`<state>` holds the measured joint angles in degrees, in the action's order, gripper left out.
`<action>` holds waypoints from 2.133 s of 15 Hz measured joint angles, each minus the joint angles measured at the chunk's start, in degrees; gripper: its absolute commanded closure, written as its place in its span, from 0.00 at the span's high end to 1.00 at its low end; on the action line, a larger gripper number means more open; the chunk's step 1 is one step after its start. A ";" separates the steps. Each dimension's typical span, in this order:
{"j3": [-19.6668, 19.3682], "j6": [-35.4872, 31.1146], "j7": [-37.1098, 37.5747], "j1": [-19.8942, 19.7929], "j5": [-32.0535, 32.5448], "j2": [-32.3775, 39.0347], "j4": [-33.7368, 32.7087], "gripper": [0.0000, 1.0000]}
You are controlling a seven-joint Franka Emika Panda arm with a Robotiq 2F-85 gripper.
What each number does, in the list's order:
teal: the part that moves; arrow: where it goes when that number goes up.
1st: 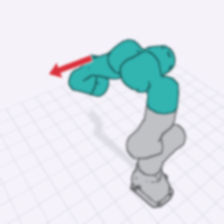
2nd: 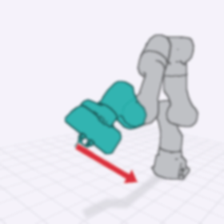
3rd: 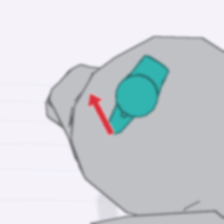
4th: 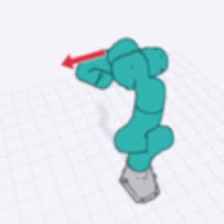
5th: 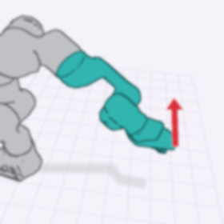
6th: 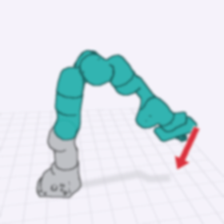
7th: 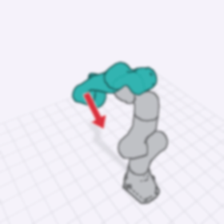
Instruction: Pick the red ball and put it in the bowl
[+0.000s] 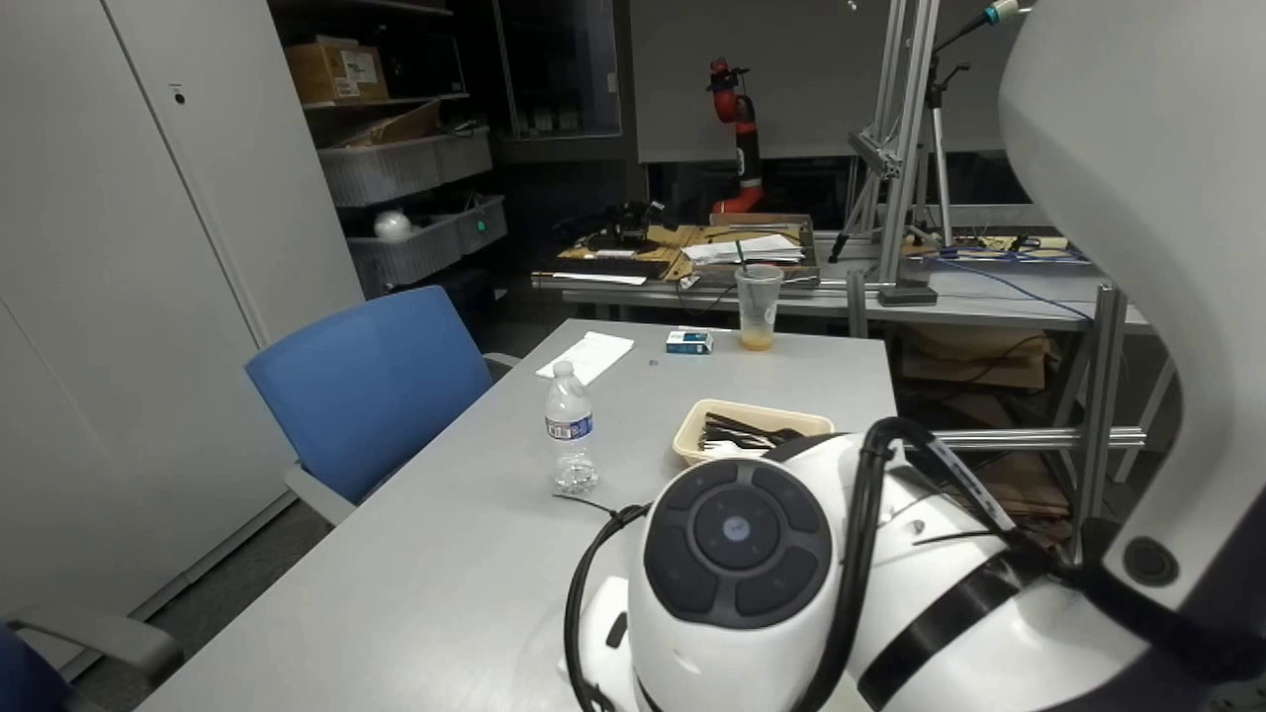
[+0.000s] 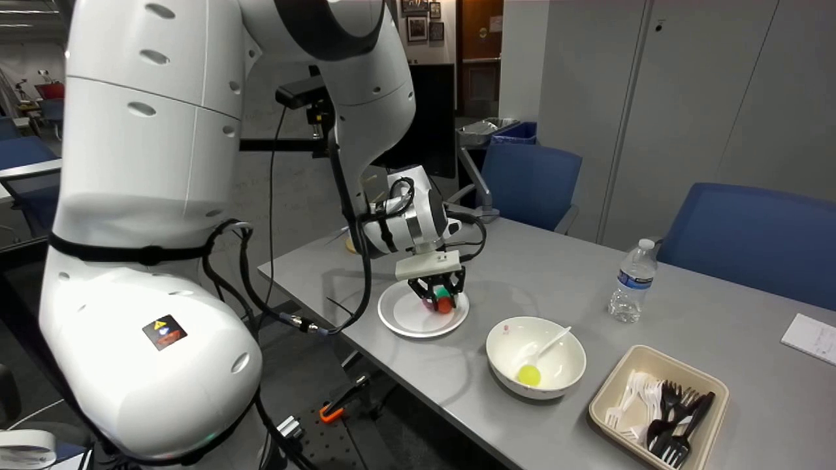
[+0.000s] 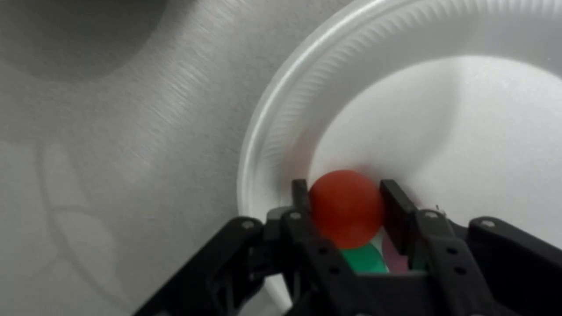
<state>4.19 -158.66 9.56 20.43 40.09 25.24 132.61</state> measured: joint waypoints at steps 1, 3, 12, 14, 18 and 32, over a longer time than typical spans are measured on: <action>0.95 0.02 -2.31 -0.86 -1.61 -0.40 0.10 0.19; 1.93 0.12 -6.28 -2.04 -3.79 -1.41 0.31 0.19; 1.59 1.42 -11.63 -6.09 -5.11 -5.91 0.80 0.19; 1.56 2.09 -12.11 -7.19 -6.64 -7.02 0.83 0.19; 1.41 6.08 -12.39 -8.24 -8.69 -10.01 0.82 0.19; 1.20 12.42 -9.16 -8.24 -9.10 -13.17 0.74 0.19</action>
<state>5.39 -146.24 0.40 12.19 30.98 12.07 133.35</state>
